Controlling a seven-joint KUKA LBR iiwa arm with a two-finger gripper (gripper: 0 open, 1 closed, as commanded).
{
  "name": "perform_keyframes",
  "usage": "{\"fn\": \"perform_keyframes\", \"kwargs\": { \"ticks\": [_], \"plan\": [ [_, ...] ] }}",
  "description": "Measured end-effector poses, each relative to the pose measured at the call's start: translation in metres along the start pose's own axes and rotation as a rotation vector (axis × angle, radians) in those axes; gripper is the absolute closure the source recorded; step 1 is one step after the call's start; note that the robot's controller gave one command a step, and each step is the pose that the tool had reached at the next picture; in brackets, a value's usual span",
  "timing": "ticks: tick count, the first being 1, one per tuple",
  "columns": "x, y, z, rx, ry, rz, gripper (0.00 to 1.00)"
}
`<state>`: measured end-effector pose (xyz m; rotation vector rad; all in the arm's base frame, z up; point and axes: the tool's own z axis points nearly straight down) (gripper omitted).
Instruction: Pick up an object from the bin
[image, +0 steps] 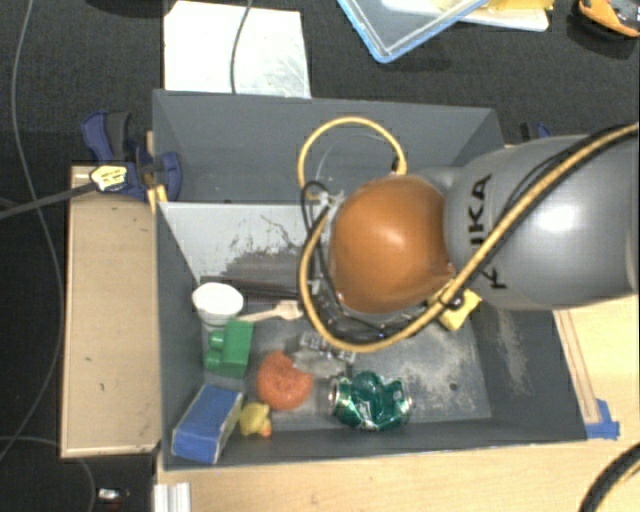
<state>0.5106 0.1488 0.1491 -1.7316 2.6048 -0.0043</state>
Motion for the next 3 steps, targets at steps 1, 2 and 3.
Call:
{"fn": "perform_keyframes", "kwargs": {
  "ticks": [1, 2, 3],
  "plan": [
    [0.001, -0.003, 0.006, -0.001, 0.0, -0.065, 1.0],
    [0.017, -0.002, 0.005, -0.001, 0.0, -0.119, 1.0],
    [0.022, 0.004, 0.005, -0.002, 0.0, -0.344, 1.0]
  ]
}}
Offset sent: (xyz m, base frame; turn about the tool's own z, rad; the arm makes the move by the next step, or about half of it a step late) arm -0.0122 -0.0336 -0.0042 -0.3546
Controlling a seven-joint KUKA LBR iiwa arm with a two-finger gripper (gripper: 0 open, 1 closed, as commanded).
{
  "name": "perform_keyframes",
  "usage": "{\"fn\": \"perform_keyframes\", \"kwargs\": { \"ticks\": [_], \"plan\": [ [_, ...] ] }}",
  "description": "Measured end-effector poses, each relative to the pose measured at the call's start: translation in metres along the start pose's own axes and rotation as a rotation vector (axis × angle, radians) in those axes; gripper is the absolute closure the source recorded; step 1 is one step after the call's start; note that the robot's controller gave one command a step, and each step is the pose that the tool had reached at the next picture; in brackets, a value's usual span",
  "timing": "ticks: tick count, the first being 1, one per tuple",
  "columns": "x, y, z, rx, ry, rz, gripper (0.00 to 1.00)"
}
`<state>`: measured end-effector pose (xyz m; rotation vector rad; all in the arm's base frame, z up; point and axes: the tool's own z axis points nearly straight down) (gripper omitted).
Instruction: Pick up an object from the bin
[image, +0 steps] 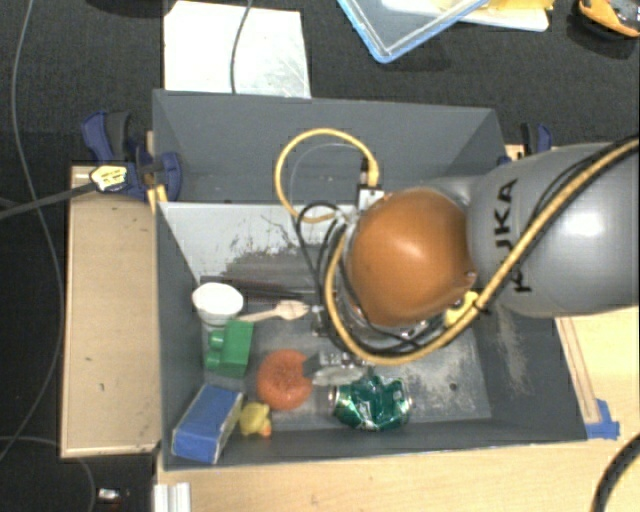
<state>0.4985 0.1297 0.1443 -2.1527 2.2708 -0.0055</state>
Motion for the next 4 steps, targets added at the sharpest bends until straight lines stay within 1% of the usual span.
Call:
{"fn": "perform_keyframes", "kwargs": {
  "ticks": [1, 2, 3, 4],
  "plan": [
    [0.016, 0.011, -0.012, 0.0, -0.001, 0.055, 1.0],
    [0.006, 0.005, -0.022, 0.001, -0.005, 0.044, 1.0],
    [0.02, 0.014, -0.052, 0.004, -0.005, -0.003, 1.0],
    [0.015, 0.013, 0.005, 0.004, -0.008, 0.112, 1.0]
  ]
}}
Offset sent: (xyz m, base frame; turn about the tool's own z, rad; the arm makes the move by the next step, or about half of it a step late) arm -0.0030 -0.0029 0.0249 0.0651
